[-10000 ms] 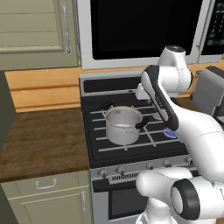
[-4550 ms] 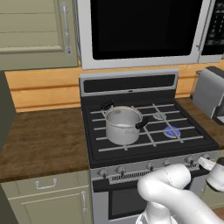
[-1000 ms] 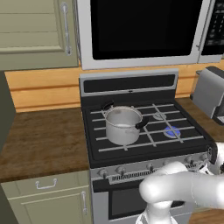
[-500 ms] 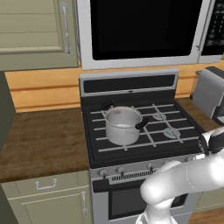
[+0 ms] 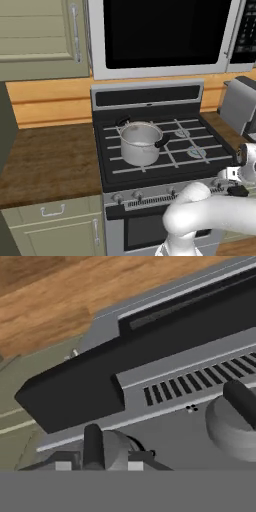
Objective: Turn off the front right burner of the stove.
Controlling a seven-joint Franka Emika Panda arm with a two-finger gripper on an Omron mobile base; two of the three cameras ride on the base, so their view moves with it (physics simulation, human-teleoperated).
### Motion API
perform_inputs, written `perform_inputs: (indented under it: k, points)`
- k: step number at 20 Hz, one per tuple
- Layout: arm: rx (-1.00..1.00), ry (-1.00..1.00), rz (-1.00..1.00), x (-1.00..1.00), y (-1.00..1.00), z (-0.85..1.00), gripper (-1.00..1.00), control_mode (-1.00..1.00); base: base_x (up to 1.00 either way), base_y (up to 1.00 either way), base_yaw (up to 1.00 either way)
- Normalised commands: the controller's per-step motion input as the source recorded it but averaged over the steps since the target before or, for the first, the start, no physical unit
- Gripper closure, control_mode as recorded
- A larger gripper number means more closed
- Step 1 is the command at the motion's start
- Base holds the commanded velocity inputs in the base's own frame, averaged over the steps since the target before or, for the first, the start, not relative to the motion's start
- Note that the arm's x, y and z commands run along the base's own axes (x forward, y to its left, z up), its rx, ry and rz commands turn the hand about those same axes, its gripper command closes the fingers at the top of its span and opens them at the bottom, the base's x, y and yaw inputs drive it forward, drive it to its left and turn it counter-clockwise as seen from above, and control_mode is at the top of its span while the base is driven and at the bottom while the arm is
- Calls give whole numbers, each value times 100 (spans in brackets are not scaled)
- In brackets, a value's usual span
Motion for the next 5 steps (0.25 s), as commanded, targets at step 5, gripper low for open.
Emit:
perform_inputs:
  k: [5]
  points:
    - [4, -1, -6, -10, -10, 0, 100, -100, 0, 0, 0]
